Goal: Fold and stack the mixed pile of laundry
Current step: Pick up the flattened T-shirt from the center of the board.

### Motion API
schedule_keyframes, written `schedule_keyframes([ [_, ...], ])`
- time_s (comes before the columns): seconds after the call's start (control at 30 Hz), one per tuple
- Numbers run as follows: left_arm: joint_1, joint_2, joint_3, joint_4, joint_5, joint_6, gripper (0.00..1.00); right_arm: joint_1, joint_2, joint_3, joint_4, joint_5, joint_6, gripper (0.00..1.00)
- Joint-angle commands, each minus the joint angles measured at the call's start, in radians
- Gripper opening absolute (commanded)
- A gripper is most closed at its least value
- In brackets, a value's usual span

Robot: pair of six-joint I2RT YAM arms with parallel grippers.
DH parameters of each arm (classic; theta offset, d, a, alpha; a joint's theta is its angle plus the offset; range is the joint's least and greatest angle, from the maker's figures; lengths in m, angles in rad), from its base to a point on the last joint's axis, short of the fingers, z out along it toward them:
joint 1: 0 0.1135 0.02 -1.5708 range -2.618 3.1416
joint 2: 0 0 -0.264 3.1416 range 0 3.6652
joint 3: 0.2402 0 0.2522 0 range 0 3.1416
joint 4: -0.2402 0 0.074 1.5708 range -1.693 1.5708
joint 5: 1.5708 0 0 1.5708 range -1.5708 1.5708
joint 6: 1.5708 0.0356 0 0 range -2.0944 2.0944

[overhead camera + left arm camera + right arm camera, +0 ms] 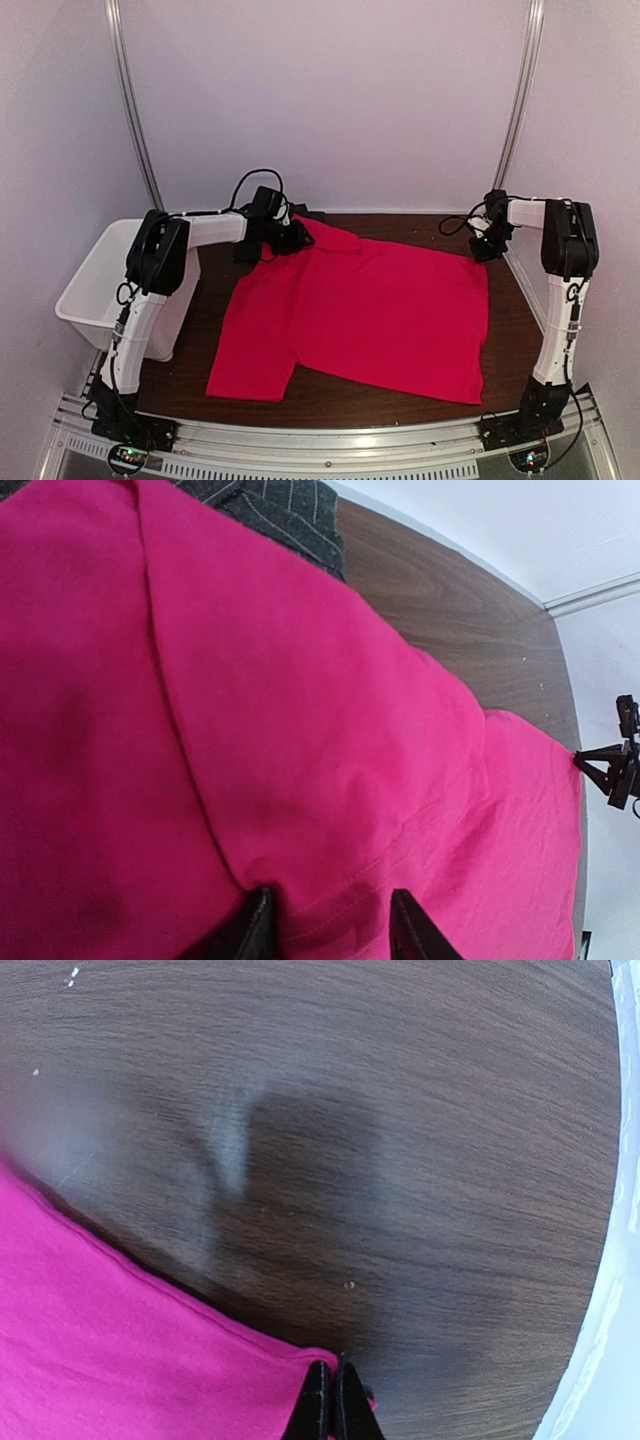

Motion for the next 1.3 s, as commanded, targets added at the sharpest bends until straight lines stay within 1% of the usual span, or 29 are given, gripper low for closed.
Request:
schedule_keyframes([
  [0.0, -0.007, 0.018, 0.058, 0.034, 0.012, -0.017, 0.38, 0.007, -0.05, -0.011, 0.01, 0.006, 0.007, 0.0],
  [0.03, -0.007, 0.023, 0.068, 0.033, 0.014, -0.02, 0.36, 0.007, -0.052, -0.012, 0.01, 0.006, 0.008, 0.0],
  [0.17, -0.007, 0.033, 0.101, 0.034, 0.024, -0.024, 0.15, 0.008, -0.068, -0.019, 0.017, 0.003, 0.012, 0.0],
  [0.3, -0.007, 0.031, 0.143, 0.021, 0.023, -0.012, 0.0, 0.009, -0.09, -0.029, 0.029, -0.006, 0.017, 0.0],
  [0.5, -0.001, 0.022, 0.196, -0.014, 0.02, 0.007, 0.0, 0.009, -0.117, -0.04, 0.035, -0.013, 0.024, 0.0],
  [0.77, -0.002, -0.069, 0.184, -0.023, 0.029, 0.039, 0.0, 0.028, -0.232, -0.116, 0.076, -0.025, 0.041, 0.0],
  [0.9, -0.002, -0.14, 0.117, -0.018, 0.019, 0.046, 0.0, 0.051, -0.279, -0.167, 0.091, -0.016, 0.048, 0.0],
  [1.27, -0.001, -0.342, -0.155, 0.051, 0.004, 0.029, 0.0, 0.09, -0.407, -0.334, 0.127, 0.055, 0.075, 0.0],
])
